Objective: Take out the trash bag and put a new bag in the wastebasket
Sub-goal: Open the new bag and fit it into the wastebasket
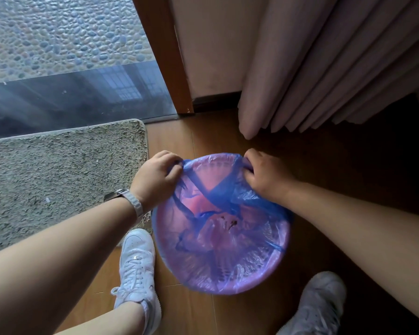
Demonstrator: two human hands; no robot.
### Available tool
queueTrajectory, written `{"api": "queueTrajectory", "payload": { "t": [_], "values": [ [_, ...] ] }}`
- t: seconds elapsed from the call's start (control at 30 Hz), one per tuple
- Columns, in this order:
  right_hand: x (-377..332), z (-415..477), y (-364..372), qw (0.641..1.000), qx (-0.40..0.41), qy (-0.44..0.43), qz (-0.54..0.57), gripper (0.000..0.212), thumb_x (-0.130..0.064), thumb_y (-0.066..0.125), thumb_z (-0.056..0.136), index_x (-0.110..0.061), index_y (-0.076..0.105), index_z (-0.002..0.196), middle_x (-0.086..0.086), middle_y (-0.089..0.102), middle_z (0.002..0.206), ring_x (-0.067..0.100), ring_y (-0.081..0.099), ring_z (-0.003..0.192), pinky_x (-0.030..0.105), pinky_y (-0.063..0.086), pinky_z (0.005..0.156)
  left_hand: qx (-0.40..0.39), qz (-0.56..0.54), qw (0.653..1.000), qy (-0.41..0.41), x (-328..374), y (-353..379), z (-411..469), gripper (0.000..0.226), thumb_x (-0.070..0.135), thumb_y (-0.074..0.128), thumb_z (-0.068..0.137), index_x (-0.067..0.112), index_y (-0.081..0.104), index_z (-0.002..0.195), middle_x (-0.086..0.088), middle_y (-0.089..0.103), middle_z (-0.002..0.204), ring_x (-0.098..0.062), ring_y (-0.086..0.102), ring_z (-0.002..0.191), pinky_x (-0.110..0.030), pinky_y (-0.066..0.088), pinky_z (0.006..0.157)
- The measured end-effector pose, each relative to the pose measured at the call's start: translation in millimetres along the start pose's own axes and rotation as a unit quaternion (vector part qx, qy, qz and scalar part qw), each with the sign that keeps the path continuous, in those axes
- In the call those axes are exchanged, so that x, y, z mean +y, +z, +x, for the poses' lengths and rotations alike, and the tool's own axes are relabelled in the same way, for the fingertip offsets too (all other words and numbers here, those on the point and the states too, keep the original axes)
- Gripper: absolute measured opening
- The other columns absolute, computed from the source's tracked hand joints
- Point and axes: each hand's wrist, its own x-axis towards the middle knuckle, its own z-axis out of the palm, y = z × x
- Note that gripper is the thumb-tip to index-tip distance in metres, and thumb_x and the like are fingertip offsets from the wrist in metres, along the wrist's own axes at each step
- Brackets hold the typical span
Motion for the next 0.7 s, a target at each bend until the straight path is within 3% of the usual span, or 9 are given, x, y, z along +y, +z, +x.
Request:
{"api": "queueTrajectory", "payload": {
  "t": [0.1, 0.2, 0.27, 0.33, 0.43, 0.53, 0.6, 0.7],
  "values": [
    [1.5, 1.3, -1.0, 1.0, -0.003, 0.028, -0.006, 0.024, -0.032, 0.056, 0.092, -0.02, 0.04, 0.078, -0.001, 0.049, 0.075, 0.022, 0.047, 0.065, 0.028, 0.031, 0.056, -0.024, 0.016, 0.999, 0.014, 1.7, 5.7, -1.4, 0.037, 0.038, 0.041, 0.09, 0.014, 0.058, 0.069, 0.001, 0.051, 0.071, -0.018, 0.049, 0.07, -0.03, 0.038, 0.066],
    [0.2, 1.1, -0.7, 0.999, -0.014, 0.047, 0.009, 0.029, -0.037, 0.055, 0.092, -0.025, 0.038, 0.073, -0.006, 0.048, 0.067, 0.017, 0.048, 0.059, 0.027, 0.03, 0.051, -0.019, -0.024, 0.994, -0.103, 0.0, 9.5, 3.9, 0.04, 0.038, 0.042, 0.085, 0.008, 0.046, 0.06, 0.0, 0.043, 0.054, -0.021, 0.041, 0.059, -0.034, 0.029, 0.057],
    [-2.6, -0.1, 0.0, 0.998, -0.024, 0.054, 0.025, 0.032, -0.039, 0.054, 0.092, -0.028, 0.035, 0.07, -0.008, 0.048, 0.066, 0.013, 0.048, 0.057, 0.025, 0.03, 0.049, -0.046, -0.055, 0.981, -0.182, -4.9, 9.0, 7.0, 0.045, 0.042, 0.042, 0.082, 0.002, 0.049, 0.062, -0.004, 0.044, 0.053, -0.021, 0.041, 0.057, -0.035, 0.032, 0.056],
    [-5.6, -1.1, 0.6, 0.997, -0.026, 0.059, 0.034, 0.033, -0.039, 0.054, 0.092, -0.028, 0.034, 0.069, -0.007, 0.049, 0.066, 0.015, 0.05, 0.057, 0.026, 0.032, 0.05, -0.062, -0.012, 0.979, -0.195, -9.3, 5.1, 6.8, 0.043, 0.041, 0.045, 0.085, 0.004, 0.051, 0.064, -0.006, 0.051, 0.057, -0.024, 0.046, 0.06, -0.035, 0.036, 0.058],
    [-7.1, -1.8, -0.3, 0.997, -0.023, 0.062, 0.042, 0.034, -0.036, 0.054, 0.092, -0.027, 0.033, 0.067, -0.007, 0.047, 0.065, 0.016, 0.047, 0.056, 0.027, 0.031, 0.049, -0.022, 0.073, 0.987, -0.14, -8.0, -3.7, 7.4, 0.021, 0.03, 0.053, 0.092, 0.013, 0.058, 0.08, -0.01, 0.058, 0.086, -0.029, 0.054, 0.079, -0.036, 0.041, 0.07],
    [-7.4, -4.6, -2.0, 0.998, -0.015, 0.054, 0.032, 0.033, -0.034, 0.055, 0.091, -0.028, 0.032, 0.068, -0.009, 0.045, 0.066, 0.015, 0.046, 0.057, 0.026, 0.032, 0.051, 0.032, 0.106, 0.994, 0.012, 6.5, -6.8, 10.8, 0.02, 0.029, 0.051, 0.091, 0.013, 0.063, 0.092, -0.012, 0.056, 0.098, -0.032, 0.057, 0.084, -0.036, 0.046, 0.073],
    [-8.6, -6.8, -3.1, 0.999, -0.005, 0.044, 0.021, 0.03, -0.033, 0.055, 0.091, -0.029, 0.034, 0.071, -0.01, 0.044, 0.069, 0.01, 0.044, 0.057, 0.024, 0.031, 0.05, 0.008, 0.121, 0.991, 0.055, 21.6, -0.8, 14.0, 0.031, 0.041, 0.048, 0.09, 0.016, 0.064, 0.095, -0.01, 0.057, 0.099, -0.031, 0.058, 0.087, -0.036, 0.049, 0.074],
    [-10.6, -7.3, -4.7, 0.999, 0.002, 0.035, 0.018, 0.018, -0.032, 0.057, 0.09, -0.022, 0.043, 0.083, -0.004, 0.051, 0.079, 0.017, 0.051, 0.065, 0.026, 0.036, 0.055, -0.054, 0.17, 0.982, 0.066, 42.3, 18.7, 15.4, 0.036, 0.05, 0.051, 0.087, 0.021, 0.06, 0.106, -0.006, 0.058, 0.103, -0.03, 0.057, 0.095, -0.036, 0.048, 0.076]
  ]
}}
